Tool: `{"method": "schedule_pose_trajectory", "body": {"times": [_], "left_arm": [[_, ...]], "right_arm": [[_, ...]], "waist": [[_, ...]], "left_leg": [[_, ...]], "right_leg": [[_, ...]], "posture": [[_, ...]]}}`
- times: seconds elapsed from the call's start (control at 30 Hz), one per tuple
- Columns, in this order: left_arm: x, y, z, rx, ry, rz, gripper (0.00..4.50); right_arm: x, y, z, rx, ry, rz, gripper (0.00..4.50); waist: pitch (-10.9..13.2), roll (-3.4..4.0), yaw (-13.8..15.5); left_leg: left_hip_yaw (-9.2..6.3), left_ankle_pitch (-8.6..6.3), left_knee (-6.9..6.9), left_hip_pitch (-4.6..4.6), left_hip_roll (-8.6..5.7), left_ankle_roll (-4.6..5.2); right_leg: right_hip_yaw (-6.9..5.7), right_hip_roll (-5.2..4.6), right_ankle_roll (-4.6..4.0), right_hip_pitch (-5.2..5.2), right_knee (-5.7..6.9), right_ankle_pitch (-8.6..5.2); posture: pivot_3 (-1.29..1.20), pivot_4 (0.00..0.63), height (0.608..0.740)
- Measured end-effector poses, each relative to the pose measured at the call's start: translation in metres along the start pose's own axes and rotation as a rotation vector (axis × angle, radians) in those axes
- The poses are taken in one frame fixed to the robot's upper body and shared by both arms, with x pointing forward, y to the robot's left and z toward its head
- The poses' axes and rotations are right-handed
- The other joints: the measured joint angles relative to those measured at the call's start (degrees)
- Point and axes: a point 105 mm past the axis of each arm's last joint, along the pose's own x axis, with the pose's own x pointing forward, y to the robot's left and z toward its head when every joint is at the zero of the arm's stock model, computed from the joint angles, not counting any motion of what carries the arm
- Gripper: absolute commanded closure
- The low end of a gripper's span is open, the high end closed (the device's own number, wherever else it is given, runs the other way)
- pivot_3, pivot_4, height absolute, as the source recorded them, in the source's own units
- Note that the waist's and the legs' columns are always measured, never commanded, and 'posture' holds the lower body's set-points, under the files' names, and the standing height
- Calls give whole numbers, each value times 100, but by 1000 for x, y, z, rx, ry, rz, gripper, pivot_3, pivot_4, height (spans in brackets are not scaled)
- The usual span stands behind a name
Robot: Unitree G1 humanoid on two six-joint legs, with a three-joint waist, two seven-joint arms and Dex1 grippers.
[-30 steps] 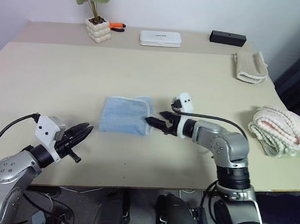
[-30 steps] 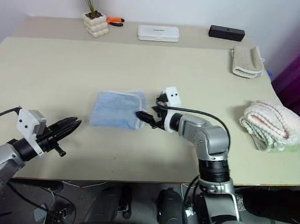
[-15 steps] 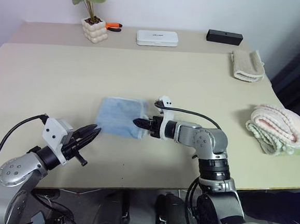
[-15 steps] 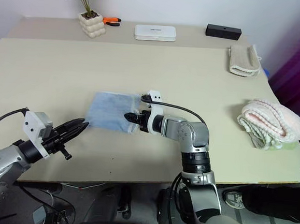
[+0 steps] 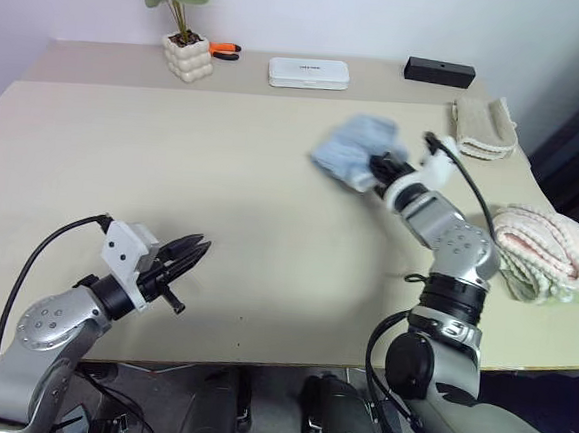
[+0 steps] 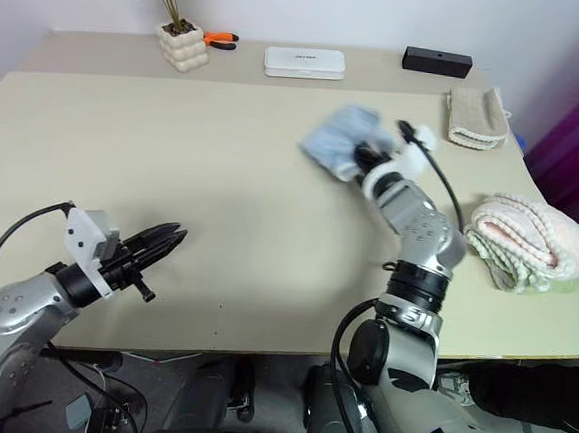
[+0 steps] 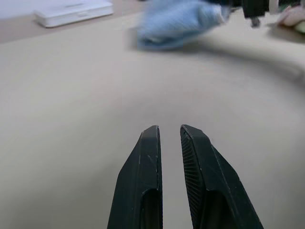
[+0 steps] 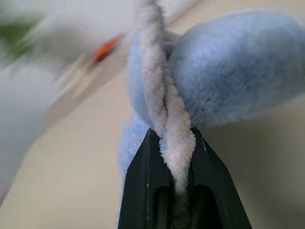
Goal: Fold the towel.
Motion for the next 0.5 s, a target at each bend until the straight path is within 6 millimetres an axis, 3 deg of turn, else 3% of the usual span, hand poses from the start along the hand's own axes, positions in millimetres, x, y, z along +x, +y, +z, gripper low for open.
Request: {"method": "schedule_pose_trajectory", "body": {"times": [0.27,0.4,0.5], "left_arm": [[16,-6,1,-7,-22,-42,3834],[20,-8,0,-13,-23,-53,3834],[24,-12,-4,-31,-17,-68,3834]], "right_arm": [[-21,-68,30,281,-215,-290,4451],[-31,-74,43,367,-311,-304,4451],[-35,-77,39,366,-294,-316,4451]], "waist": [[2,17,-16],[6,29,-8],[6,30,-8]], "left_leg": [[0,2,-1,4,2,0],[0,2,-1,4,1,0],[0,2,-1,5,2,1]], "right_leg": [[2,3,1,0,5,0],[4,3,2,0,5,0],[4,3,2,2,5,0]], "posture": [[0,150,740],[0,150,740],[0,150,740]]}}
